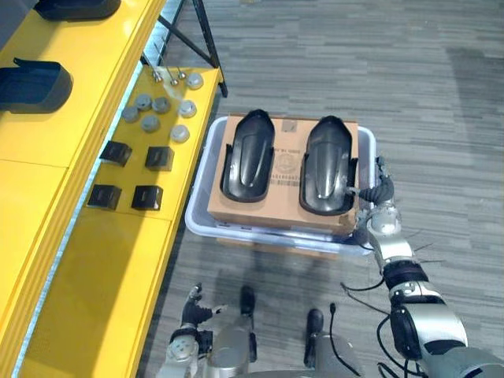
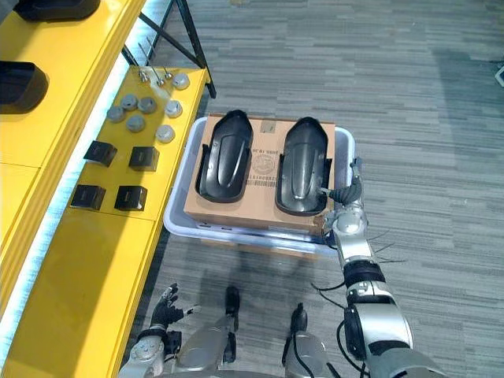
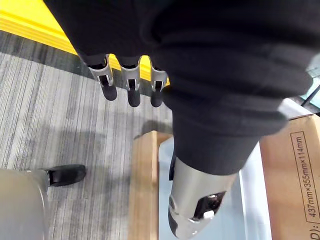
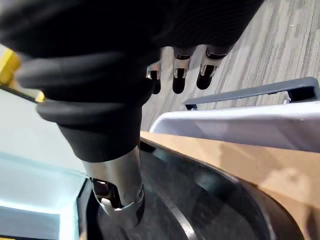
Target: Walk over and take plastic housings, then place them on the shelf
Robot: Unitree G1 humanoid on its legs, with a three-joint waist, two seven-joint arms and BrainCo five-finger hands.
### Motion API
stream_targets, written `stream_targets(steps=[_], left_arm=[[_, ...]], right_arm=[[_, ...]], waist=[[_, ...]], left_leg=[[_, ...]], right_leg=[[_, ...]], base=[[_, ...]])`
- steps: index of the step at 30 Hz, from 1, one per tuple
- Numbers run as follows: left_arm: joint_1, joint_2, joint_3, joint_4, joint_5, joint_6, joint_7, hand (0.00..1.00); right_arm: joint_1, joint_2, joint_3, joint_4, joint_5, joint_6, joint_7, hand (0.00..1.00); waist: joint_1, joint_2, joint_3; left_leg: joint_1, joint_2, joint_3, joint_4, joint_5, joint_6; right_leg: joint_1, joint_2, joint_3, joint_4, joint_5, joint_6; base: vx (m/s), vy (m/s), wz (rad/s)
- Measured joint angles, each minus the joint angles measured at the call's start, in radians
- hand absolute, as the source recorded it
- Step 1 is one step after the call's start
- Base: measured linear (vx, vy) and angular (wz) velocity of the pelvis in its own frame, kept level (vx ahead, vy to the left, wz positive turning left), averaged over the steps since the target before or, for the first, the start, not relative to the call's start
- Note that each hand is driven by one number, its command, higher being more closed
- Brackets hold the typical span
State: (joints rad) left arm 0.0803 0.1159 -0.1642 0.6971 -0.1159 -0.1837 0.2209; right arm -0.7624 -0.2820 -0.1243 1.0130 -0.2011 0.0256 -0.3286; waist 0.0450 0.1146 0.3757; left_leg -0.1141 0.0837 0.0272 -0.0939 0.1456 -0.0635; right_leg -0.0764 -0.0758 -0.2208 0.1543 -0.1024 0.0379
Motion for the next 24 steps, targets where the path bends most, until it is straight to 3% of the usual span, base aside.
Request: stream_targets(steps=[2, 3, 18, 24], left_arm=[[-0.01, -0.007, -0.001, 0.0, -0.001, 0.0, 0.003, 0.0], [-0.014, -0.011, -0.001, 0.0, -0.008, 0.0, 0.003, 0.0], [-0.021, -0.017, -0.004, 0.011, -0.022, 0.001, 0.002, 0.0], [-0.039, -0.017, -0.004, 0.032, -0.021, 0.004, -0.001, 0.0]], right_arm=[[-0.022, 0.003, -0.004, 0.036, -0.003, 0.009, 0.0, 0.0], [-0.03, 0.008, -0.014, 0.04, -0.005, 0.016, -0.001, 1.0], [-0.057, -0.022, -0.067, 0.108, 0.007, 0.02, 0.002, 1.0], [0.021, -0.017, -0.069, 0.032, 0.016, 0.02, 0.007, 1.0]], waist=[[0.002, 0.005, 0.008], [0.002, 0.006, 0.009], [-0.002, 0.007, 0.025], [-0.001, 0.005, 0.024]], left_leg=[[-0.011, 0.0, 0.0, 0.0, 0.005, 0.0], [-0.02, 0.0, 0.0, 0.0, 0.009, 0.001], [-0.017, 0.004, -0.01, -0.002, 0.027, -0.004], [0.0, 0.005, -0.004, -0.002, 0.027, -0.004]], right_leg=[[-0.009, 0.0, -0.002, 0.001, 0.003, -0.002], [-0.019, 0.0, -0.002, 0.001, 0.007, -0.003], [-0.024, 0.002, -0.004, 0.023, 0.014, -0.006], [-0.011, 0.002, 0.003, 0.022, 0.014, -0.005]], base=[[-0.01, 0.003, 0.02], [0.0, 0.0, 0.0], [-0.02, 0.006, 0.01], [0.03, -0.001, -0.03]])
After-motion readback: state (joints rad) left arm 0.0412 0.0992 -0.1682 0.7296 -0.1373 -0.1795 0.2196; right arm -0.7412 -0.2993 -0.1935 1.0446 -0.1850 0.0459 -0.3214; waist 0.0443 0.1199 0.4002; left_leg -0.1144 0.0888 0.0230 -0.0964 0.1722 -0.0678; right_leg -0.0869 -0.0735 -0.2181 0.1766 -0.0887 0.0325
